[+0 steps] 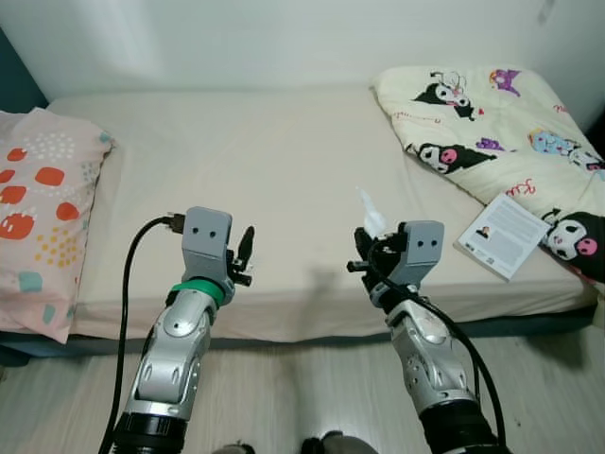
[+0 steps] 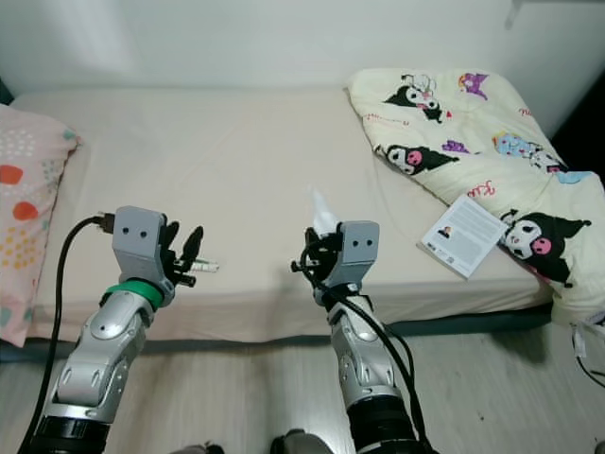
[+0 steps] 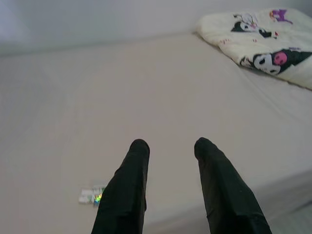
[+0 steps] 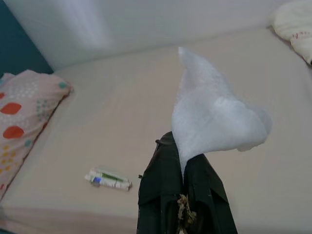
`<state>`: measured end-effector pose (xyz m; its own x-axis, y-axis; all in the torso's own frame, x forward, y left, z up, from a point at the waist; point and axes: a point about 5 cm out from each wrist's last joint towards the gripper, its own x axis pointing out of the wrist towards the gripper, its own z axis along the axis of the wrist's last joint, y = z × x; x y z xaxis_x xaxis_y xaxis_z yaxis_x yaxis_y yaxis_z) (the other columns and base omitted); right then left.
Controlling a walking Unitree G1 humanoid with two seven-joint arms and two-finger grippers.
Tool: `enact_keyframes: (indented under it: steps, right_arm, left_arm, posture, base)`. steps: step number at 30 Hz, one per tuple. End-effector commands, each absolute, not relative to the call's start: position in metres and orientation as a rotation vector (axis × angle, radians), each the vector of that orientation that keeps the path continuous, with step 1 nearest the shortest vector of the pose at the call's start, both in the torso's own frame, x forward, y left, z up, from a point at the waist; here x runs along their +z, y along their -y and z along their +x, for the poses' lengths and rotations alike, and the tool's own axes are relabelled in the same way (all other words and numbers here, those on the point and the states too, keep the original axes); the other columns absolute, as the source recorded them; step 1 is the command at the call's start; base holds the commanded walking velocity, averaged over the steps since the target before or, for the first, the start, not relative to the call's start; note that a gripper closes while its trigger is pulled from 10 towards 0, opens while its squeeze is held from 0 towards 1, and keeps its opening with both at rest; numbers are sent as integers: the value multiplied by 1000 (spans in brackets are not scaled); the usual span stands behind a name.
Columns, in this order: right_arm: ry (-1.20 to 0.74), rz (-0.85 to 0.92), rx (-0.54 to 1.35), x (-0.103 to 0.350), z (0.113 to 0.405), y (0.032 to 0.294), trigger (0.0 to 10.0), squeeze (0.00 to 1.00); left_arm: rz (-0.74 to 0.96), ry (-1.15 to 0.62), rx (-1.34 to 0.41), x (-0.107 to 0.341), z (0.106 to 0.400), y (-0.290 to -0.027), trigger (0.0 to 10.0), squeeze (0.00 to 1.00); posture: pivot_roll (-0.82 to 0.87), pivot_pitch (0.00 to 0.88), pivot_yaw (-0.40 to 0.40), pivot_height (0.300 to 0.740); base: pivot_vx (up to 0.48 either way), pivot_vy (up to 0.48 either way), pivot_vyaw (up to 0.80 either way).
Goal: Clean up the room
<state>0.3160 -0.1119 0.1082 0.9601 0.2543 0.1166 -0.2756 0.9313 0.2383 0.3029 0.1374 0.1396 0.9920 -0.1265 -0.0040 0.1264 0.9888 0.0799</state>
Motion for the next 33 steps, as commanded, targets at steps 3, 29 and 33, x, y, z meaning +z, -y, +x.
enact_keyframes:
  steps: [3,29,33]
  right_arm:
    - [87,257,297,108,314,106,10000,0]
    - [104,375,286,118,321,110,10000,0]
    - [95,358,287,116,321,111,10000,0]
  left_arm:
    - [89,-25,-117,135,303,-140,10000,0]
    - [80,-30,-121,134,303,-138,10000,0]
    - [81,-33,-125,133,302,-137,10000,0]
  posture:
    - [-49,56,48,714]
    - [-48,47,38,714]
    - [-47,47,37,714]
  base:
    - [-356,0,0]
    - [-280,0,16]
    - [0,0,777]
